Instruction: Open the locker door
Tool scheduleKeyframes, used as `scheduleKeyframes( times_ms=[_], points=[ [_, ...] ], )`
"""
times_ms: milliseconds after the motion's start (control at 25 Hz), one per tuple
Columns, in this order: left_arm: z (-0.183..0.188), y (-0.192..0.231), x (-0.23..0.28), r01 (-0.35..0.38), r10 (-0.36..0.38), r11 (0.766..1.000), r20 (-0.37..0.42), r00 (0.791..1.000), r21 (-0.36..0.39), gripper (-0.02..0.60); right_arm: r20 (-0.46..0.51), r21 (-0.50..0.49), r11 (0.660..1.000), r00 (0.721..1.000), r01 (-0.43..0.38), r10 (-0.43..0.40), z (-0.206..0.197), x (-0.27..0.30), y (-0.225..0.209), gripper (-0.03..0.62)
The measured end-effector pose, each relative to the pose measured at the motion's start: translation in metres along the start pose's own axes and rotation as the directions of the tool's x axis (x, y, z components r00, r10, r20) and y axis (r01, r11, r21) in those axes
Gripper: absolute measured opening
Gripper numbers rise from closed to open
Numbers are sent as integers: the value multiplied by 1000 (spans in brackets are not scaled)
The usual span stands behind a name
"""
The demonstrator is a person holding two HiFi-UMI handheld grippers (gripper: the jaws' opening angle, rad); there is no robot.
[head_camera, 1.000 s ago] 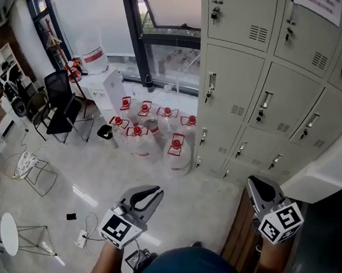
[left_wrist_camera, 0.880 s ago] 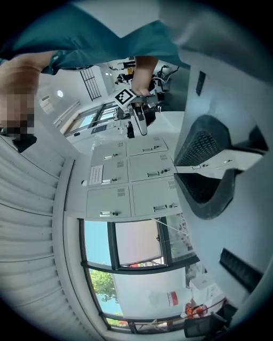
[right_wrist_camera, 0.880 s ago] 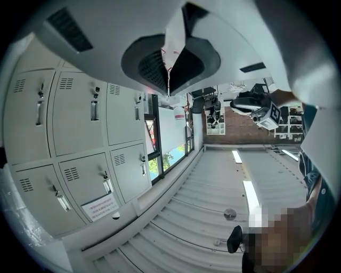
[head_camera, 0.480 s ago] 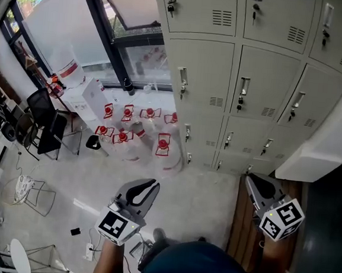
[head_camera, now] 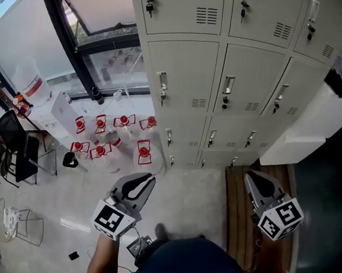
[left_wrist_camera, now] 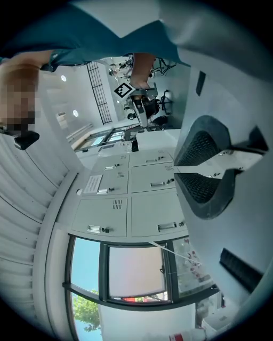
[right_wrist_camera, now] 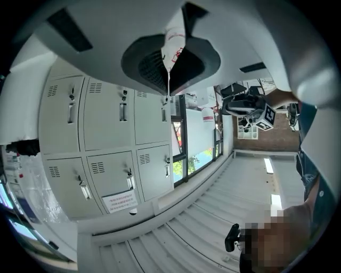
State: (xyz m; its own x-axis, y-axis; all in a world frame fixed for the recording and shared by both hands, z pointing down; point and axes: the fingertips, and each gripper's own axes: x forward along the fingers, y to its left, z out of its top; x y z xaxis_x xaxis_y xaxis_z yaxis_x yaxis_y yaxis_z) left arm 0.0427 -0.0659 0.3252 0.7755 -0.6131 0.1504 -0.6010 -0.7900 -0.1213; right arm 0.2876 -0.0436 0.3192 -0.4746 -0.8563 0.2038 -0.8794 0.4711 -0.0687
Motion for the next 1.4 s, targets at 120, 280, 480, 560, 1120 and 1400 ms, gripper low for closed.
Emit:
scheduleKeyframes(
  times_ms=[120, 280, 480, 560, 1120, 1400],
  points=[
    [1, 21, 4, 53, -53, 999, 22, 998, 12, 54, 3, -6, 998, 998, 56, -56, 8, 9, 9, 37],
    [-1, 42, 8, 115, -115, 993, 42, 992, 22, 54, -12, 3, 993, 993, 119, -119, 9, 17, 20, 37],
    [-1, 67, 8, 164, -165, 986, 61, 984, 18, 54, -27, 13, 985, 985, 174, -173, 9, 31, 33, 37],
    [-6, 78, 5, 174, -175, 985, 60, 983, 17, 54, -27, 13, 982, 982, 186, -185, 10, 38, 40, 37],
    [-21, 148, -39, 193, -193, 981, 105, 976, 9, 54, -28, -34, 975, 975, 222, -223, 32, 92, 99, 37],
    [-38, 167, -56, 167, -165, 986, 106, 981, -17, 54, -58, -58, 978, 977, 202, -206, 32, 112, 111, 37]
  ],
)
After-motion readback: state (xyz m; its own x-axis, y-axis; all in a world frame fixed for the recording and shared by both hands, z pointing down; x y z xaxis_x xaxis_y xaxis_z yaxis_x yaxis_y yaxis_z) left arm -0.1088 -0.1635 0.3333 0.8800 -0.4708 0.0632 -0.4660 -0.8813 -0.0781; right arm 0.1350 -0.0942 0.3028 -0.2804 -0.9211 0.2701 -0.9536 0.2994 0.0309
